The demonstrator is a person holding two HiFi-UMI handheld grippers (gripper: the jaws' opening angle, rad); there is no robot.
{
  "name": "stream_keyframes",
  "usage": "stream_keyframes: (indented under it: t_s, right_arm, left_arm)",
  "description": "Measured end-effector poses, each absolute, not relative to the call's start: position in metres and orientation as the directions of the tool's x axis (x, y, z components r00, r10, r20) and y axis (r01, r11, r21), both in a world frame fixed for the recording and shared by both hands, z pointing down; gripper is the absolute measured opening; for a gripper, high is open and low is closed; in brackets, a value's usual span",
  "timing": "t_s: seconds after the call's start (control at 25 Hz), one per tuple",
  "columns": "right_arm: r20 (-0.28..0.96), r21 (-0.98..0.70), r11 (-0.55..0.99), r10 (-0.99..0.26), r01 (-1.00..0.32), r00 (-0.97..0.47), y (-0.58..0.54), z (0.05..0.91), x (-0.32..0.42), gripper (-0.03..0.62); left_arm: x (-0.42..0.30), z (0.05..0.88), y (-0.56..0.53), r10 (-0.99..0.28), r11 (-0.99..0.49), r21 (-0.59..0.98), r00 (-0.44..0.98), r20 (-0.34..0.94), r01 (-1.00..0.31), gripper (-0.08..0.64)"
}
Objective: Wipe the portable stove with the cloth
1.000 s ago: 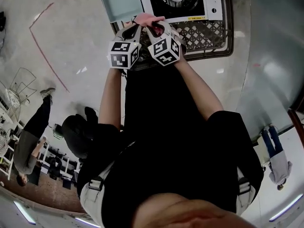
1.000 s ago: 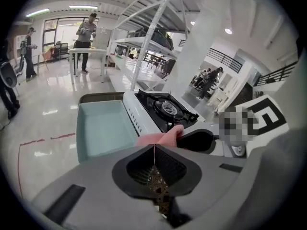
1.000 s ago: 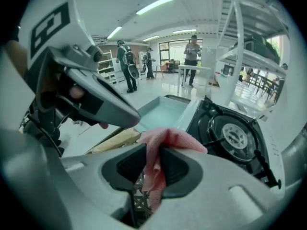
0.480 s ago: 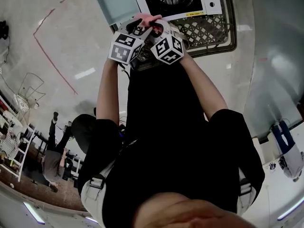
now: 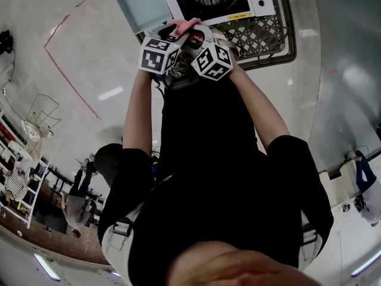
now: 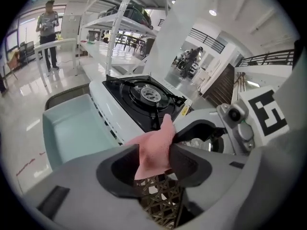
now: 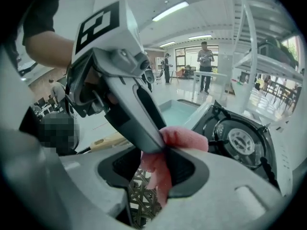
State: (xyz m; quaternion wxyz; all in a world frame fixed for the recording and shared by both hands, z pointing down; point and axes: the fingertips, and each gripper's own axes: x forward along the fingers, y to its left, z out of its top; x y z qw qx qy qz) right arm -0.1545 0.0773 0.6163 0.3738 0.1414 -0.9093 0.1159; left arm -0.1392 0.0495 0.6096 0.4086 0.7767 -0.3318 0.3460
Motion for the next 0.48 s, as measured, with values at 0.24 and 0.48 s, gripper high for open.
stream_keyframes:
  t_s: [0.24, 0.48]
  right_arm:
    - [0.68, -0.178, 0.883, -0.209, -0.434, -0.703, 0.072, 0.604, -0.124, 0.169]
    - [0.676, -0.188, 0.848, -0.254, -0.495, -0.692, 0.051, 0.604, -0.095, 0.149]
  left_arm:
    - [-0.163, 0.62, 0.041, -0.33, -0.368, 0.279, 0.405, 0.853, -0.887, 0.102]
    - [-0.158, 0.619, 0.035, -0.38, -0.351, 0.226, 0.359, 0.853, -0.909, 0.075]
